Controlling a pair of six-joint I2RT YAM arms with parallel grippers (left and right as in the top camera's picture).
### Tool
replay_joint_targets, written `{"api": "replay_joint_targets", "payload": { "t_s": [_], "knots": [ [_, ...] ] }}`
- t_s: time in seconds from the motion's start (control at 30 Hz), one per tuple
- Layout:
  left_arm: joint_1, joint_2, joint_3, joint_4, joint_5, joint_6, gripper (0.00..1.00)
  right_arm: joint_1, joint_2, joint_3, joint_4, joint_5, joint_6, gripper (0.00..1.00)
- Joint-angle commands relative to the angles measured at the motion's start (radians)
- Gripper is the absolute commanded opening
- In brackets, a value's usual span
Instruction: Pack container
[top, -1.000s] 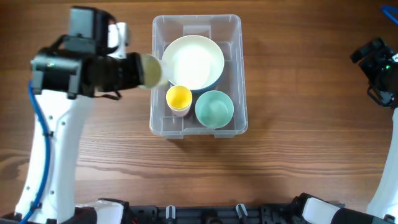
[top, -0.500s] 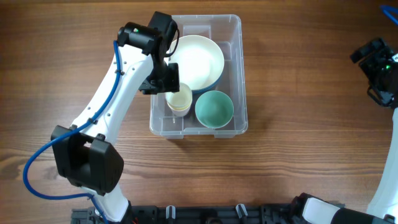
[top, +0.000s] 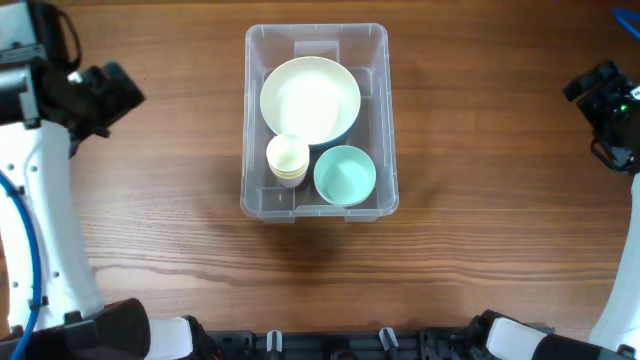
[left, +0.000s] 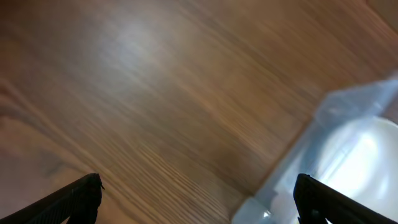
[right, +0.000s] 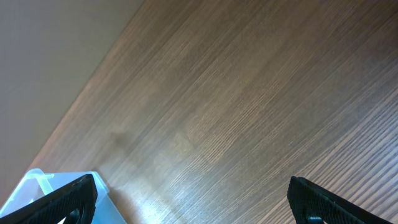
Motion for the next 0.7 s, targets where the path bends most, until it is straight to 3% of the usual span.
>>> {"api": "replay_joint_targets", "payload": {
  "t_s": [0.0, 0.4, 0.67],
  "knots": [
    [0.049, 0.003, 0.002, -0.008, 0.009, -0.006, 1.0, 0.002, 0.007, 0.01, 0.001, 0.014, 0.01, 1.0],
    [0.049, 0.003, 0.002, -0.009, 0.009, -0.006, 1.0, 0.007, -0.013, 0.008, 0.001, 0.014, 0.01, 1.0],
    [0.049, 0.003, 0.003, -0.009, 0.009, -0.006, 1.0, 0.223, -0.526, -0.032, -0.018, 0.073, 0.007, 1.0]
  ]
}}
